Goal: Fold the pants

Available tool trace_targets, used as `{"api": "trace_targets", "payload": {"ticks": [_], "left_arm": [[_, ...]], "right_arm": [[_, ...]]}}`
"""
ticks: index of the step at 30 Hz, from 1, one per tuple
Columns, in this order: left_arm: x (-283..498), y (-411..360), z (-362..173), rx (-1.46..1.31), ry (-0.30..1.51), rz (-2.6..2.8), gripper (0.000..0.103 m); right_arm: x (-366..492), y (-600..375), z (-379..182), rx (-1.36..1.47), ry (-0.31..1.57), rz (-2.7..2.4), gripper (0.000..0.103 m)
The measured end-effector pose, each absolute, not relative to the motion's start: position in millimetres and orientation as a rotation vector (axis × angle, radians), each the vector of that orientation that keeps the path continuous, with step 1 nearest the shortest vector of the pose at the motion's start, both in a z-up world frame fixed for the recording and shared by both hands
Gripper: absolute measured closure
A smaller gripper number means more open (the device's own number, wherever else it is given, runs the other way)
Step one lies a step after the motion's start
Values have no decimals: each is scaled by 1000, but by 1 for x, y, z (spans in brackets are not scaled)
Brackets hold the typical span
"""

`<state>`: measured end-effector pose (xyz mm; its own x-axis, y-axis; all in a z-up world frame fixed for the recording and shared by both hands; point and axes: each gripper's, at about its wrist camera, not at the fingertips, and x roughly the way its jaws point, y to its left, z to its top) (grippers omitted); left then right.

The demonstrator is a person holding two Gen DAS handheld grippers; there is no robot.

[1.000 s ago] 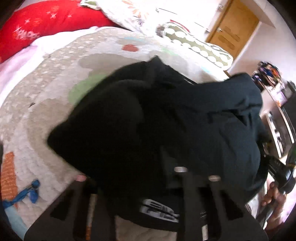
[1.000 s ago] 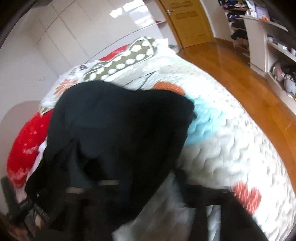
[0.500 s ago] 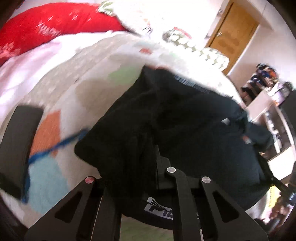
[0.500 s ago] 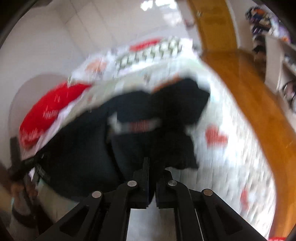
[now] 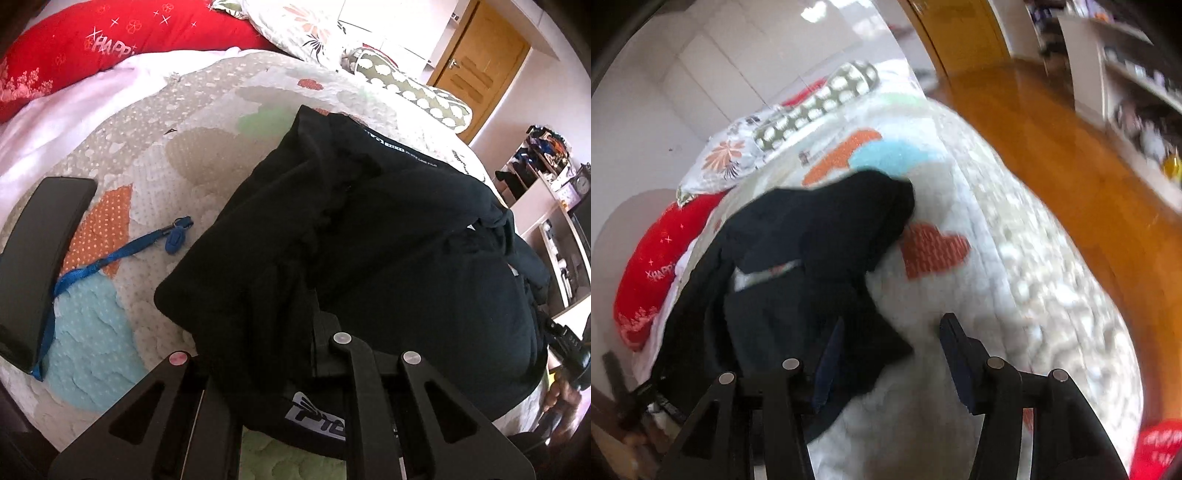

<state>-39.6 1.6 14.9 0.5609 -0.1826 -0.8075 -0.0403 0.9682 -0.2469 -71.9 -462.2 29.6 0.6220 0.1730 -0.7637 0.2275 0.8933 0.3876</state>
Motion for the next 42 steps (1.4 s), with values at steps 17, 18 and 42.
{"api": "trace_targets", "payload": {"ticks": [17,18,42], "left_arm": [[-57,1,17,-250,974,-97,87],[-58,2,20,-244,983,-98,83],[-89,39,86,-260,839,-37,56]], "right_arm": [[-137,-460,32,277,975,-54,97],[-135,-461,34,270,973,-62,95],[-55,-372,30,127,1031,150,59]]}}
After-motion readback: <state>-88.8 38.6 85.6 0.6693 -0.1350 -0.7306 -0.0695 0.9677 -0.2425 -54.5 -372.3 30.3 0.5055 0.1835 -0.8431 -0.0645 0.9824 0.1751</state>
